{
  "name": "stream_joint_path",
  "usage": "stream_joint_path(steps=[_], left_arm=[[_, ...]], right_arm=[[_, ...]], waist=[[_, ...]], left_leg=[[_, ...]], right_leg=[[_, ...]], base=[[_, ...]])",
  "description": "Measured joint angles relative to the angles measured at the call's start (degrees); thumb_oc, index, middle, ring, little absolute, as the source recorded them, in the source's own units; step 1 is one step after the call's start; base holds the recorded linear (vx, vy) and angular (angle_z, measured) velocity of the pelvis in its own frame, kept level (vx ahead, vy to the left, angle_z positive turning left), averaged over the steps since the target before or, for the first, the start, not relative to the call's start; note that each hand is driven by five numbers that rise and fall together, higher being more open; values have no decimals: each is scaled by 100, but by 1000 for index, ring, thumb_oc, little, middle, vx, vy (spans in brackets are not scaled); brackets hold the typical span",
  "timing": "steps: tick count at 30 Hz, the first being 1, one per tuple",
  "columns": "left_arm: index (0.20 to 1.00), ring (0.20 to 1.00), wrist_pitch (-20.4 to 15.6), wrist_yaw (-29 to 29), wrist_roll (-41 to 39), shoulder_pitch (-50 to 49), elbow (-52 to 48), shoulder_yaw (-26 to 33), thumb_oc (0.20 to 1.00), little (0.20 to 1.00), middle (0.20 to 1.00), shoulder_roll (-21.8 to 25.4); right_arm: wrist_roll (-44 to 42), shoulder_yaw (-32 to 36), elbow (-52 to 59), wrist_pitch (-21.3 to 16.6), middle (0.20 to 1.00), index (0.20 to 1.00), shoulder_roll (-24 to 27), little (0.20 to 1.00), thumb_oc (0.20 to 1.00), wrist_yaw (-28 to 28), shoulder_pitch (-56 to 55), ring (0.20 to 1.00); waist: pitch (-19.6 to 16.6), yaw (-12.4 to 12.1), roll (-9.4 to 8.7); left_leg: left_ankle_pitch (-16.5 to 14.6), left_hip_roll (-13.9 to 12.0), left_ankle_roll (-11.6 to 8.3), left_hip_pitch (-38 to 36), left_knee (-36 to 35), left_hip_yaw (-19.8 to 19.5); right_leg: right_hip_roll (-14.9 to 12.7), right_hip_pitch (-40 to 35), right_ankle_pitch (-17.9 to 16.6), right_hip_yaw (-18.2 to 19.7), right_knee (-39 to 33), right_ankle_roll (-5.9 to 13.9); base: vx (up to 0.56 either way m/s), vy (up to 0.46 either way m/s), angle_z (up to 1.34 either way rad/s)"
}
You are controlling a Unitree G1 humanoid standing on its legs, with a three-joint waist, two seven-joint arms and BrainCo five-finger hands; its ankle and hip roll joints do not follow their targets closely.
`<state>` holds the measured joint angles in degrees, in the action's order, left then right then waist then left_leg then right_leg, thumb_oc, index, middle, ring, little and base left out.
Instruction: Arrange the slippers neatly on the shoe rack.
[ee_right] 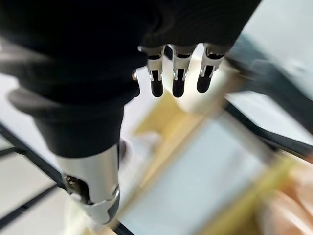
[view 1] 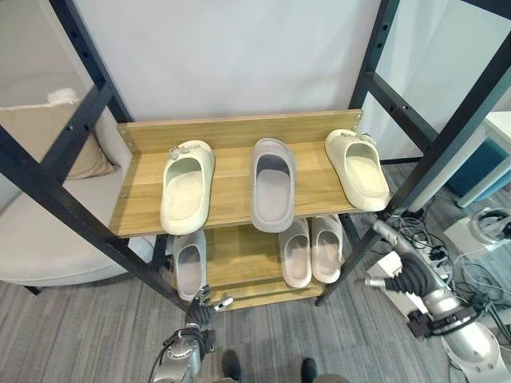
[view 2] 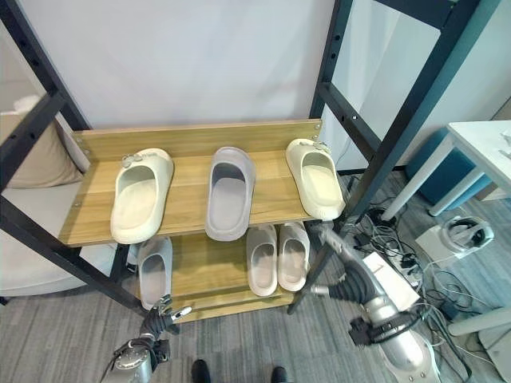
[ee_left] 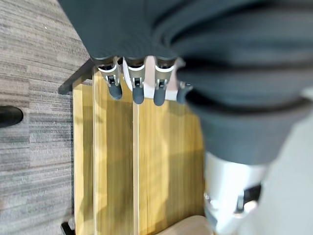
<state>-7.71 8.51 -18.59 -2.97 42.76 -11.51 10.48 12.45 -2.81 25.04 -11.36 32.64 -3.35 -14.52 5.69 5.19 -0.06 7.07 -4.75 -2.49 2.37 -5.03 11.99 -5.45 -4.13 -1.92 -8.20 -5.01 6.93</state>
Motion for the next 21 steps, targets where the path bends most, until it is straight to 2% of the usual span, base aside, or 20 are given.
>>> stream_joint_path(steps=[2, 4, 5, 7, 9, 17, 21], left_arm=[[1000, 1000, -7, 69, -4, -63, -15, -146, 1000, 1000, 1000, 17], [1000, 1000, -49, 82, -4, -47, -125, -249, 1000, 1000, 1000, -21], [1000, 1000, -71, 114, -10, -85, -145, -243, 1000, 1000, 1000, 2], [1000, 1000, -61, 171, -16, -64, -139, -356, 1000, 1000, 1000, 79], [1000, 1000, -76, 182, -30, -70, -173, -387, 1000, 1000, 1000, 84], [1000, 1000, -60, 222, -44, -155, -144, -393, 1000, 1000, 1000, 184], [1000, 1000, -55, 220, -52, -151, -94, -395, 1000, 1000, 1000, 199]], right_arm=[[380, -437, -146, -6, 1000, 1000, -39, 1000, 1000, -421, 471, 1000], [841, -798, -482, -76, 1000, 1000, -101, 1000, 1000, -783, 776, 1000], [972, -915, -615, -23, 1000, 1000, -116, 1000, 1000, -904, 935, 1000], [1312, -1285, -1020, 78, 1000, 1000, -136, 1000, 1000, -1213, 1598, 1000], [1542, -1457, -1224, 173, 1000, 1000, -171, 1000, 1000, -1390, 1992, 1000], [1799, -1448, -1810, 462, 1000, 1000, -506, 1000, 1000, -2042, 2877, 1000], [1799, -1406, -2026, 589, 1000, 1000, -608, 1000, 1000, -2306, 3248, 1000]], waist=[[-25, -72, 28], [-46, -169, -29], [-52, -305, -22], [-70, -335, -43], [-72, -518, -48], [-110, -946, -134], [-131, -982, -201]], left_leg=[[1, 3, 2, -50, 0, -17], [-2, 9, -4, -39, -1, -83], [-12, 21, 14, -37, -2, -126], [-13, 33, 22, -42, -2, -176], [-12, 47, 24, -44, -1, -229], [-11, 148, 31, -44, 0, -451], [8, 213, 64, -43, 2, -544]], right_leg=[[3, -102, 1, -20, 6, -8], [-4, -108, 32, -123, 0, -6], [-5, -164, 31, -139, 1, -10], [-5, -189, 29, -177, 1, -6], [-11, -236, 36, -264, 0, -4], [-78, -353, 121, -468, 0, -3], [-105, -405, 99, -590, 29, -38]], base=[[5, 6, 4], [42, 26, 21], [46, 33, 13], [28, 18, 12], [47, 18, 21], [41, 19, 15], [26, 14, 13]])
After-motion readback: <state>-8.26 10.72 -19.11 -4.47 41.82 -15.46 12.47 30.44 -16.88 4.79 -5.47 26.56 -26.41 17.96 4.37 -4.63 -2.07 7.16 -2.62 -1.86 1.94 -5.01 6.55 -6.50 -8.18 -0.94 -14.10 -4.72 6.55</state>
